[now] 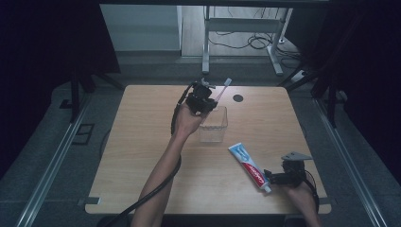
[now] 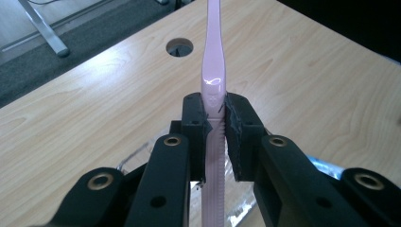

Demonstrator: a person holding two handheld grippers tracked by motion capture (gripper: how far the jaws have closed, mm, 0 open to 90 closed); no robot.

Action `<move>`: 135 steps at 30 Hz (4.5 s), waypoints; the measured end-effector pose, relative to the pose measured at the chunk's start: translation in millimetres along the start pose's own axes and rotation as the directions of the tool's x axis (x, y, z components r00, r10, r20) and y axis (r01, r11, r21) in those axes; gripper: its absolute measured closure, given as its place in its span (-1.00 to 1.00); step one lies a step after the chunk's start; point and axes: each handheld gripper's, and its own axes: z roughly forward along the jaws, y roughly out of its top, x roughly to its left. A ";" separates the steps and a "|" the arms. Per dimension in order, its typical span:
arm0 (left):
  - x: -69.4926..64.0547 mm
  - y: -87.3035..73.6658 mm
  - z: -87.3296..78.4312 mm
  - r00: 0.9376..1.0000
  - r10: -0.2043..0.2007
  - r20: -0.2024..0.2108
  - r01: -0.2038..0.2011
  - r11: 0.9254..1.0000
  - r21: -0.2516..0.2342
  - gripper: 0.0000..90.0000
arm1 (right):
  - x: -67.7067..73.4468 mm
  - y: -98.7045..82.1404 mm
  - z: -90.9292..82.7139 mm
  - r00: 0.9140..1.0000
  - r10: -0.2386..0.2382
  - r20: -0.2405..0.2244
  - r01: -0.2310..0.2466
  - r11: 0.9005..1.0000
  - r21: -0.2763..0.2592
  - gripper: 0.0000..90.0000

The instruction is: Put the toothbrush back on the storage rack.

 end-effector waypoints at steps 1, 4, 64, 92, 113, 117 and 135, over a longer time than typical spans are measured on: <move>0.6 0.2 1.8 1.000 -0.002 0.000 0.002 1.000 -0.003 0.76 | 0.0 0.0 0.0 1.000 0.000 0.000 0.000 1.000 0.000 -1.00; 1.5 -0.4 7.4 1.000 -0.007 -0.007 0.007 1.000 -0.010 0.76 | 0.0 0.0 0.0 1.000 0.000 0.000 0.000 1.000 0.000 -1.00; -8.2 -43.9 56.8 0.998 0.062 -0.034 -0.056 0.987 0.153 0.74 | 0.0 0.0 0.0 1.000 -0.001 0.000 0.001 1.000 0.000 -1.00; -7.1 -40.5 47.6 0.999 0.041 -0.022 -0.037 0.989 0.145 0.19 | 0.0 0.0 0.1 1.000 -0.001 0.000 0.001 1.000 0.000 -1.00; -16.4 -39.6 19.3 0.999 0.041 0.026 -0.043 0.995 0.088 -0.48 | 0.1 0.0 0.0 1.000 0.001 0.000 -0.001 1.000 0.000 -1.00; -17.8 -40.7 13.5 0.999 0.041 0.035 -0.044 0.995 0.088 -0.57 | 0.1 0.0 0.0 1.000 0.001 0.000 -0.001 1.000 0.000 -1.00; -16.1 -57.3 -19.6 0.999 0.023 0.048 -0.026 0.998 0.056 -0.71 | 0.1 0.0 0.0 1.000 0.001 0.000 -0.001 1.000 0.000 -1.00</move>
